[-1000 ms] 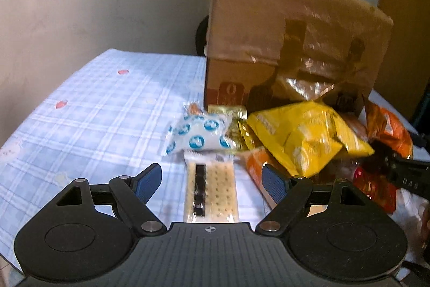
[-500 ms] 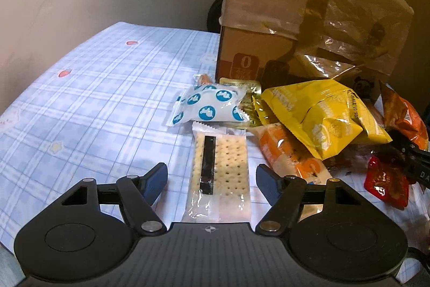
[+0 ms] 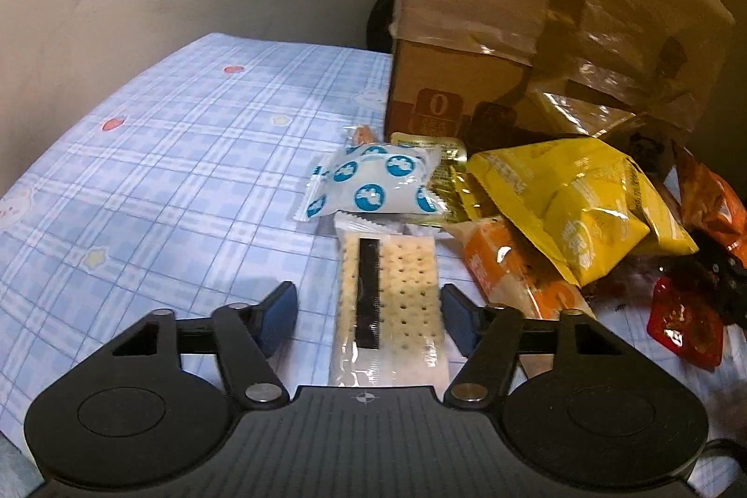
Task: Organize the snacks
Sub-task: 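Grasp the cracker packet with the left gripper while the right gripper grasps the orange chip bag, then lift the cracker packet and orange bag over the box and release both inside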
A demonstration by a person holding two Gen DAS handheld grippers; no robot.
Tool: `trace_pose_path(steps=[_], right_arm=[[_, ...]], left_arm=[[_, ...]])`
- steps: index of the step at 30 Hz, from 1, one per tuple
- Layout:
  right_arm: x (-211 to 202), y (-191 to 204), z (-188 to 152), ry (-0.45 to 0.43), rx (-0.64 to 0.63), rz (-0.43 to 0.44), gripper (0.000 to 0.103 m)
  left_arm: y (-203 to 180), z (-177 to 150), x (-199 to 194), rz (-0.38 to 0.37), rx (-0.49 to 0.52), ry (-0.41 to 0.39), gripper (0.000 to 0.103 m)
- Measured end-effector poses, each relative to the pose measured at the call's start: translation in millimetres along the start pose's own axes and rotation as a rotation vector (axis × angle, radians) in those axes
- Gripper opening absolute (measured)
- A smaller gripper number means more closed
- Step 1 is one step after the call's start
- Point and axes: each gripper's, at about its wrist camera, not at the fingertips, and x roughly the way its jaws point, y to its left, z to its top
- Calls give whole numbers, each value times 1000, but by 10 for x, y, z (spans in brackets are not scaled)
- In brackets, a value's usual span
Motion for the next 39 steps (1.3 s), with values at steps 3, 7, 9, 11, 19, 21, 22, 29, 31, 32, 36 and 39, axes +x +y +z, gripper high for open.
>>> trace_pose_path(steps=[3, 7, 9, 11, 19, 21, 22, 29, 31, 32, 36, 39], right_arm=[[10, 4, 3, 5, -3, 1, 77], [11, 4, 6, 5, -3, 1, 77], [12, 3, 6, 5, 0, 3, 77], [17, 6, 7, 4, 2, 4, 76], [17, -1, 5, -1, 9, 7, 76], [8, -16, -1, -5, 16, 11, 75], [-1, -28, -3, -8, 21, 14, 75], [-123, -126, 39, -35, 71, 30, 70], [-160, -172, 67, -45, 91, 27, 69], [-180, -197, 82, -50, 101, 23, 69], [-242, -297, 155, -64, 146, 23, 69], [-297, -338, 205, -73, 164, 27, 69]], left_arm=[[-28, -25, -23, -10, 22, -16, 49], [-28, -53, -44, -10, 16, -28, 49], [-21, -56, -50, -10, 13, -33, 49], [-19, -60, -60, -9, 11, -37, 49], [-48, -89, -182, -15, 26, -76, 49], [-32, -94, -217, -17, 20, -85, 49], [-25, -91, -228, -18, 16, -90, 49], [-53, -68, -317, -21, 22, -118, 49], [-61, -60, -360, -22, 28, -132, 49], [-60, -59, -385, -22, 30, -140, 49], [-49, -30, -494, -16, 29, -170, 49], [-55, 10, -566, -8, 29, -191, 49]])
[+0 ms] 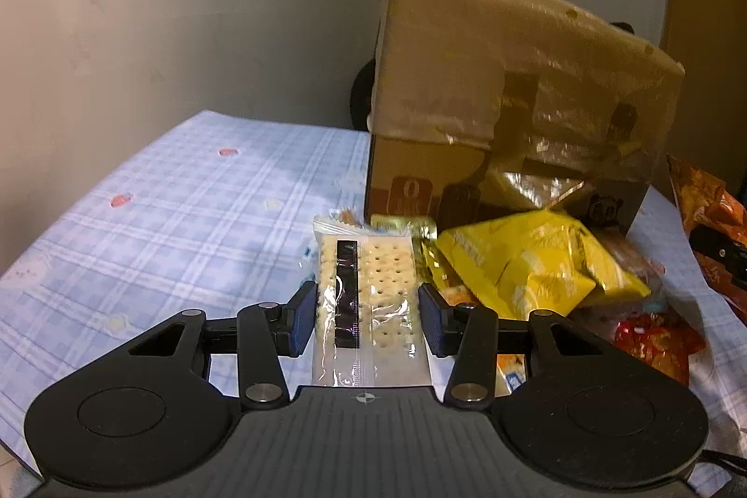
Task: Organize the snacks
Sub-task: 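Lift the cracker packet and orange bag over the box and release both inside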
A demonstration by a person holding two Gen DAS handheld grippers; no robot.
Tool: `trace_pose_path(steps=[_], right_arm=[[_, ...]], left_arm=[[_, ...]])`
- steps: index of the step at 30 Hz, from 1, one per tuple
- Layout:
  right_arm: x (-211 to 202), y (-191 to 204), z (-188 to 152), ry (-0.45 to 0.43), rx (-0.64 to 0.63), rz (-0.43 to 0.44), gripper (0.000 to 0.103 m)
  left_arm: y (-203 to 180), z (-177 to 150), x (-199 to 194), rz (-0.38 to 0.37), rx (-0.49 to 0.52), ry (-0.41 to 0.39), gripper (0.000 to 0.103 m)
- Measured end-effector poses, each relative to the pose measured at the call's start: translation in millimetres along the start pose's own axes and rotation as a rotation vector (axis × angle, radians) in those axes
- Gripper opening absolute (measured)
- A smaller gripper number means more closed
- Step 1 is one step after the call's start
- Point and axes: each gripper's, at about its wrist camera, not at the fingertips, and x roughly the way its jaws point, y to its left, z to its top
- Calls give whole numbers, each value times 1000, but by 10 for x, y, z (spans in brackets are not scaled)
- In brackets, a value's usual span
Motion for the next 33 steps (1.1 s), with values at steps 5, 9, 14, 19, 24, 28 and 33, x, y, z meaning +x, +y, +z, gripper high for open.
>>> trace_pose_path(steps=[5, 9, 14, 19, 24, 28, 33], right_arm=[[-98, -35, 80, -22, 22, 8, 69], [-182, -51, 186, -50, 24, 18, 69], [-245, -61, 370, -97, 22, 29, 69], [-320, -81, 538, -137, 42, 39, 69], [-364, -122, 726, -154, 72, 72, 69], [-402, -180, 904, -169, 91, 100, 69], [-389, -297, 1114, -185, 135, 125, 69]], left_arm=[[1, 112, -56, 14, 11, -26, 49], [11, 251, -116, 7, 3, -56, 49], [-12, 457, -212, -10, 1, -108, 49], [-40, 661, -270, -35, -8, -148, 49], [-100, 833, -316, -57, 7, -173, 49], [-146, 1002, -357, -84, 10, -194, 49], [-231, 1247, -423, -116, 34, -217, 49]])
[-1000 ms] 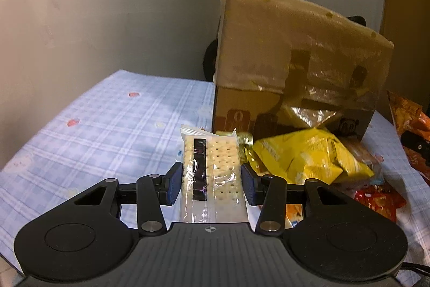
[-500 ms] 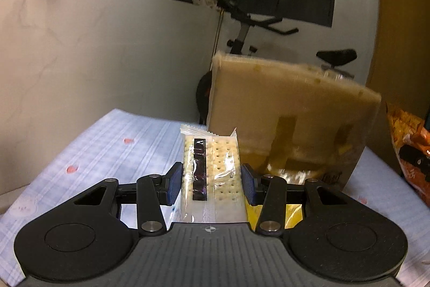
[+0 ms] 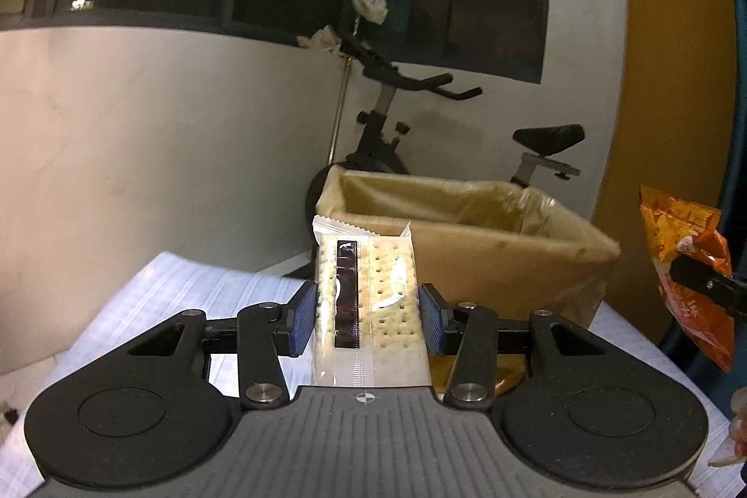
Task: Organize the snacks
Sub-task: 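Lift the cracker packet and orange bag over the box and release both inside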
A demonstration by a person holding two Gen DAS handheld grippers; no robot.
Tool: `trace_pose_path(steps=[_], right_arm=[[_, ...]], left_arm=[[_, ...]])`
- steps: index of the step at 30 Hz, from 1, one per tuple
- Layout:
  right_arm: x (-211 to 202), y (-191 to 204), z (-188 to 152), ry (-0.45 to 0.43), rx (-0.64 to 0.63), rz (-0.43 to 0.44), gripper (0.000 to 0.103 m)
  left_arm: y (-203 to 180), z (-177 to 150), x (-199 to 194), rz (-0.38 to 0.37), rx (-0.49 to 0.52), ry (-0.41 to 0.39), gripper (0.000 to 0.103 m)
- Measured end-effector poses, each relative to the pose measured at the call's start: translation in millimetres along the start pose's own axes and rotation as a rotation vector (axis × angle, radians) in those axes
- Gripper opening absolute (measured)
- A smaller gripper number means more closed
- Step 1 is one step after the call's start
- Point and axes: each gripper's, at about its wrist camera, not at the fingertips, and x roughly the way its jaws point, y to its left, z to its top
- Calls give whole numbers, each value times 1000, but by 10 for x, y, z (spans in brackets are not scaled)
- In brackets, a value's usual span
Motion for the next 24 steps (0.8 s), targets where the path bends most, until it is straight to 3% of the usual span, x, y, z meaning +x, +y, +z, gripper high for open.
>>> trace_pose_path(steps=[13, 24], right_arm=[[215, -124, 502, -32, 74, 52, 69], [959, -125, 902, 5, 101, 120, 69]], left_arm=[[-162, 457, 285, -66, 2, -17, 49], [-131, 826, 1023, -95, -43, 13, 49]])
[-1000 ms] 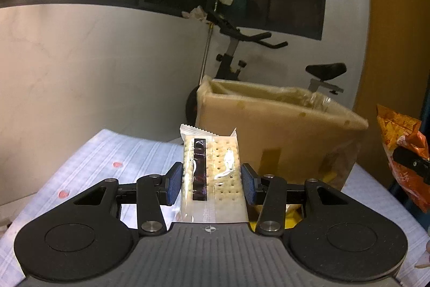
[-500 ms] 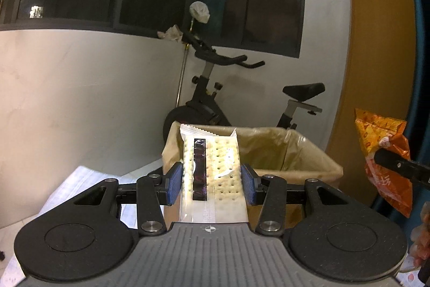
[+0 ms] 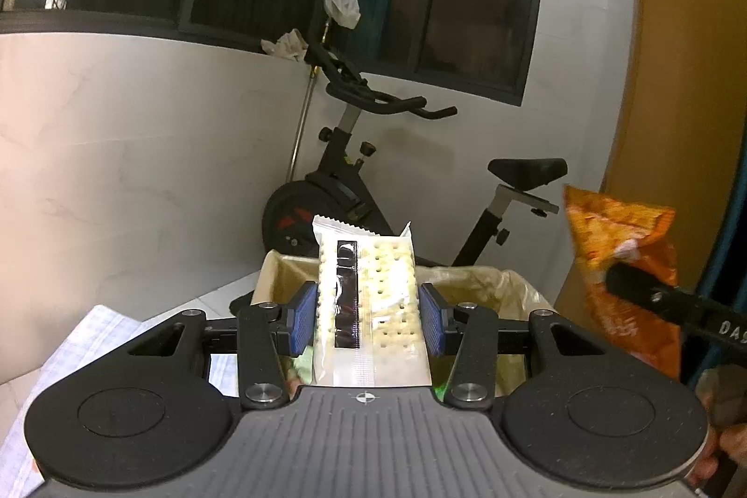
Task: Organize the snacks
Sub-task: 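Lift the cracker packet and orange bag over the box and release both inside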
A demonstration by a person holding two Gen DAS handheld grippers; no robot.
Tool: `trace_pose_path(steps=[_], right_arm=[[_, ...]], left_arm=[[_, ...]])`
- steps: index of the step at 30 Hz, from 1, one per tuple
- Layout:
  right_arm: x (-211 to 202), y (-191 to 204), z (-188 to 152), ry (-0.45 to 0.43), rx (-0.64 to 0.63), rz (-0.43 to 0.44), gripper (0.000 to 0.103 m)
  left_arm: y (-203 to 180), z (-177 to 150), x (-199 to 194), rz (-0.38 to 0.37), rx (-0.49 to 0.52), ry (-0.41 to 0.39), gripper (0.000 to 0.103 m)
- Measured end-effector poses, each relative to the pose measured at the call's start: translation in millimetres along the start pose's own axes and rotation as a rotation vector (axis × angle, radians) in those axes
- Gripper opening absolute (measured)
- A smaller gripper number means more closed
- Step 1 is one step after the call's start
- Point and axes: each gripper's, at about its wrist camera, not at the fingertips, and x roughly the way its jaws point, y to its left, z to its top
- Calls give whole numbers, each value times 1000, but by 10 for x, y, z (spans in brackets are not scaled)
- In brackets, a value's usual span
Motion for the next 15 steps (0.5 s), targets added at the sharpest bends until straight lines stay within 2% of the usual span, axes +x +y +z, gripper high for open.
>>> trace_pose_path(steps=[4, 6, 15], right_arm=[[419, 16, 60, 64, 2, 21, 69], [671, 8, 53, 126, 8, 24, 69], [1340, -124, -208, 364, 14, -72, 69]], left_arm=[[-3, 69, 349, 2, 11, 48, 49], [11, 62, 522, 17, 22, 82, 49], [151, -85, 958, 63, 62, 213, 49]])
